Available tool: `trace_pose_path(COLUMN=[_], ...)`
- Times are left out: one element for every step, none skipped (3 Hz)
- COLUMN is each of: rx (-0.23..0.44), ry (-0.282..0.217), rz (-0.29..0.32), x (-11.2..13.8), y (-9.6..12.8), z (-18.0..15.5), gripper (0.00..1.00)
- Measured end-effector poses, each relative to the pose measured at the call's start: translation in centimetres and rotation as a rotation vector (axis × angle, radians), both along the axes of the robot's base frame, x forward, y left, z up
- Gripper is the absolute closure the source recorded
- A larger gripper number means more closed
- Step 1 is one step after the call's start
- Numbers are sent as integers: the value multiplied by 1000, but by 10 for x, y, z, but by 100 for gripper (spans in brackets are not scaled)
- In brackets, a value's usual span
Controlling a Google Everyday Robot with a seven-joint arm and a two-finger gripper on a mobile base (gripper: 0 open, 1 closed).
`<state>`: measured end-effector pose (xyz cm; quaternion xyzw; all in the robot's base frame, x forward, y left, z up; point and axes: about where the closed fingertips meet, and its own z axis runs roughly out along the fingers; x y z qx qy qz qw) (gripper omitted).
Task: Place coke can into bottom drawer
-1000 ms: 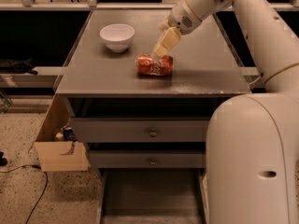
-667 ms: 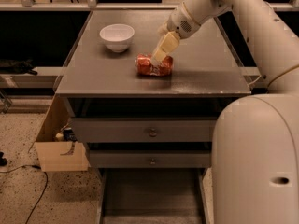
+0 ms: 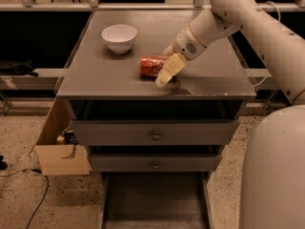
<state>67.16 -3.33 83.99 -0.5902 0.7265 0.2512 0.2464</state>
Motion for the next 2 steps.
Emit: trace_pose_path(rx=[-1,-1], ry=[3,3], rz=[2,2], x=[0,0], y=[1,1], z=[-2,-2], gripper=[0,18])
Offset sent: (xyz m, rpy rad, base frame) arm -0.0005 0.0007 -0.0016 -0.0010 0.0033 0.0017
